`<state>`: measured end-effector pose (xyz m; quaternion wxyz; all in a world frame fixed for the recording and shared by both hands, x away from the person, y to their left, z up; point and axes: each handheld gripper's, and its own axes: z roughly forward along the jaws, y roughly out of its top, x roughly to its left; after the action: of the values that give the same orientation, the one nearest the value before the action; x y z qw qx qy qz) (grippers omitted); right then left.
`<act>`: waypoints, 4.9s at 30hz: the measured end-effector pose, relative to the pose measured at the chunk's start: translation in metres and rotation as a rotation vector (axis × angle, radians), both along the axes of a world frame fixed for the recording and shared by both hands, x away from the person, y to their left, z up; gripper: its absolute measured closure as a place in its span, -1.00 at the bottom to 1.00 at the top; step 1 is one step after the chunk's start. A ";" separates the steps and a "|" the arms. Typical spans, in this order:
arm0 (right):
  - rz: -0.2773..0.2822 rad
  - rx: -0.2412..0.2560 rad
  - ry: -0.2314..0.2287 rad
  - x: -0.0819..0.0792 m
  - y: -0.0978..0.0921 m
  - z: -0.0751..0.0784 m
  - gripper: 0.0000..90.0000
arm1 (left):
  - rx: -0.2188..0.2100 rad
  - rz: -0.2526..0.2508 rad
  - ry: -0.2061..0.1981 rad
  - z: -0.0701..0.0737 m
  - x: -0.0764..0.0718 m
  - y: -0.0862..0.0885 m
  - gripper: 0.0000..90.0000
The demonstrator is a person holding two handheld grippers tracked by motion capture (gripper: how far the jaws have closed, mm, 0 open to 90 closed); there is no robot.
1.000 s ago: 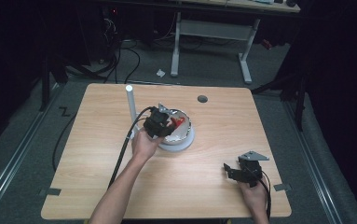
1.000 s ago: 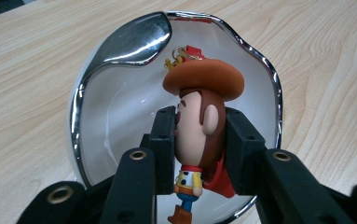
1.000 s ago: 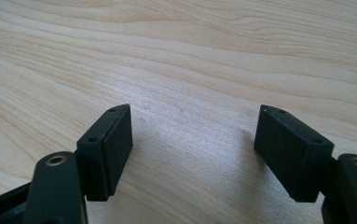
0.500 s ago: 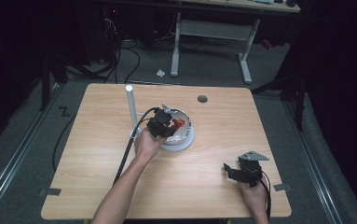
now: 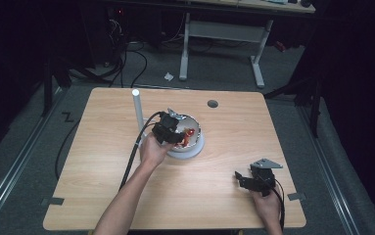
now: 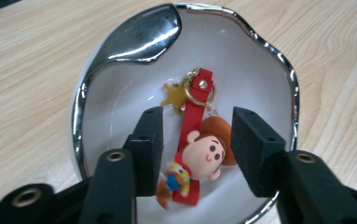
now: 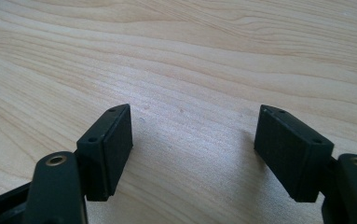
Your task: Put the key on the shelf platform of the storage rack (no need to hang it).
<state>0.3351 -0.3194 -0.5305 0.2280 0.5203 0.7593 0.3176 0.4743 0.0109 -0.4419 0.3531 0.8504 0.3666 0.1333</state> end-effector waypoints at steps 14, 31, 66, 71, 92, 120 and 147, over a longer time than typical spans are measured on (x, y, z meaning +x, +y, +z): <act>-0.002 0.001 0.001 0.000 0.000 0.000 -0.38 | -0.108 0.001 -0.044 0.023 -0.018 0.030 -0.07; -0.003 0.001 0.001 0.000 0.000 0.000 -0.37 | -0.239 0.078 -0.078 0.041 -0.045 0.095 -0.20; -0.003 0.001 0.000 0.000 0.000 0.000 -0.37 | -0.302 0.234 -0.125 0.042 -0.093 0.180 -0.38; -0.003 0.001 0.000 0.000 0.000 0.000 -0.37 | -0.303 0.253 -0.126 0.040 -0.099 0.188 -0.38; -0.003 0.000 0.000 0.000 0.000 0.000 -0.37 | -0.311 0.311 -0.133 0.031 -0.117 0.211 -0.38; -0.003 0.000 0.000 0.000 0.000 0.000 -0.37 | -0.315 0.334 -0.094 0.003 -0.126 0.214 -0.38; -0.003 0.001 0.000 0.000 0.000 0.000 -0.37 | -0.289 0.329 -0.044 -0.033 -0.128 0.199 -0.39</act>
<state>0.3351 -0.3190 -0.5305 0.2282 0.5215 0.7584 0.3174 0.3462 0.2101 -0.4745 0.4530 0.7165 0.5078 0.1535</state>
